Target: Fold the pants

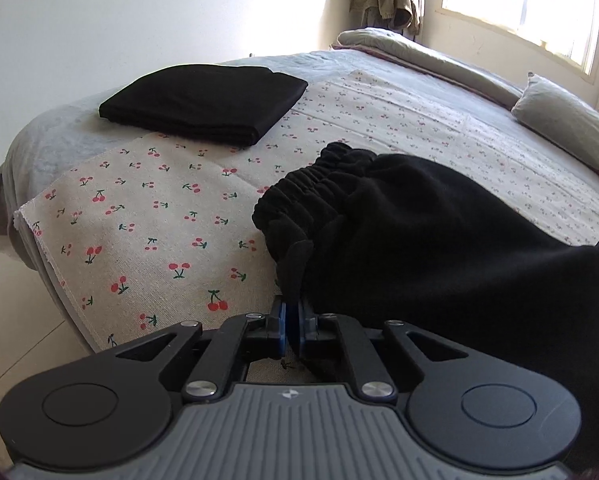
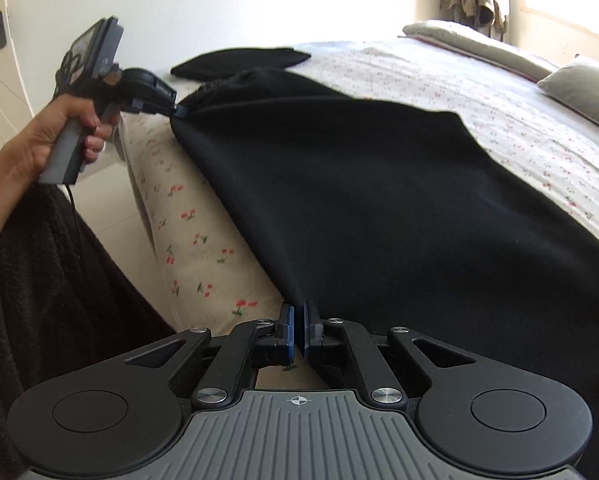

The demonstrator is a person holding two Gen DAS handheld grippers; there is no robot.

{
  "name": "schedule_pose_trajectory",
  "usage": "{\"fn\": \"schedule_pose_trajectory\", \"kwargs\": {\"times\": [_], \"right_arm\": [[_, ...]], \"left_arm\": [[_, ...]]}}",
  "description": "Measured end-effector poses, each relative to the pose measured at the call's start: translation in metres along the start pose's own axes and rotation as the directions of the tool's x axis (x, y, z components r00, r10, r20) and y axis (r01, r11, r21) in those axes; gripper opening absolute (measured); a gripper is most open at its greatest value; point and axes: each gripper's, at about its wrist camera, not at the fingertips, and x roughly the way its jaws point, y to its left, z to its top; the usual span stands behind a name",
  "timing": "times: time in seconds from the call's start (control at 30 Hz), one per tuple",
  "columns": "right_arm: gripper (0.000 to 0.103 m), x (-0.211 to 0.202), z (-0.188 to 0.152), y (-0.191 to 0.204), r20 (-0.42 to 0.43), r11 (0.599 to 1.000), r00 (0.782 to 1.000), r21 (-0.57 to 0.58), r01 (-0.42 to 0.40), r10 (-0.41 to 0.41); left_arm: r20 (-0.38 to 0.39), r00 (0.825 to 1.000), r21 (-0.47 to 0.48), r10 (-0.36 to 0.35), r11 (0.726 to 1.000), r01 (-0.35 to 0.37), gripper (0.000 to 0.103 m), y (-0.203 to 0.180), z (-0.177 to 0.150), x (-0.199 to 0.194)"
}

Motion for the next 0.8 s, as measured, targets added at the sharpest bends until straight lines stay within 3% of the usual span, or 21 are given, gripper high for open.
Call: {"fn": "schedule_pose_trajectory", "kwargs": {"times": [0.1, 0.13, 0.2, 0.3, 0.4, 0.47, 0.53, 0.63, 0.73, 0.8], "right_arm": [[0.014, -0.012, 0.007, -0.006, 0.023, 0.998, 0.999, 0.047, -0.050, 0.049], [0.015, -0.017, 0.008, -0.010, 0.045, 0.996, 0.997, 0.068, -0.064, 0.061], [0.030, -0.028, 0.014, -0.021, 0.091, 0.993, 0.995, 0.104, -0.055, 0.045], [0.050, -0.037, 0.026, -0.040, 0.145, 0.987, 0.989, 0.157, -0.018, -0.005], [0.051, -0.036, 0.047, -0.066, 0.153, 0.972, 0.988, 0.233, -0.011, -0.026], [0.053, -0.029, 0.064, -0.084, 0.159, 0.965, 0.987, 0.262, -0.007, -0.036], [0.058, -0.019, 0.080, -0.102, 0.172, 0.958, 0.984, 0.287, 0.000, -0.052], [0.059, 0.003, 0.097, -0.128, 0.180, 0.940, 0.982, 0.340, -0.007, -0.057], [0.059, 0.030, 0.109, -0.154, 0.157, 0.915, 0.986, 0.404, -0.009, -0.060], [0.059, 0.048, 0.117, -0.168, 0.138, 0.896, 0.989, 0.443, -0.007, -0.061]], "left_arm": [[0.086, 0.995, 0.018, 0.050, 0.998, -0.052, 0.037, -0.001, -0.002, -0.015], [0.128, 0.990, 0.015, 0.063, 0.998, -0.066, 0.049, -0.001, -0.001, -0.022], [0.203, 0.978, 0.015, 0.055, 0.998, -0.059, 0.069, -0.003, 0.003, -0.037], [0.247, 0.969, 0.068, -0.022, 0.998, 0.005, 0.080, -0.015, 0.016, -0.050], [0.224, 0.967, 0.179, -0.121, 0.980, 0.081, 0.085, -0.040, 0.038, -0.049], [0.184, 0.963, 0.273, -0.196, 0.952, 0.141, 0.086, -0.058, 0.053, -0.039], [0.136, 0.956, 0.341, -0.261, 0.918, 0.202, 0.086, -0.075, 0.065, -0.021], [0.098, 0.927, 0.441, -0.362, 0.851, 0.286, 0.086, -0.096, 0.074, 0.008], [0.068, 0.893, 0.627, -0.446, 0.715, 0.309, 0.086, -0.115, 0.077, 0.038], [0.016, 0.890, 0.689, -0.456, 0.650, 0.321, 0.086, -0.119, 0.080, 0.056]]}}
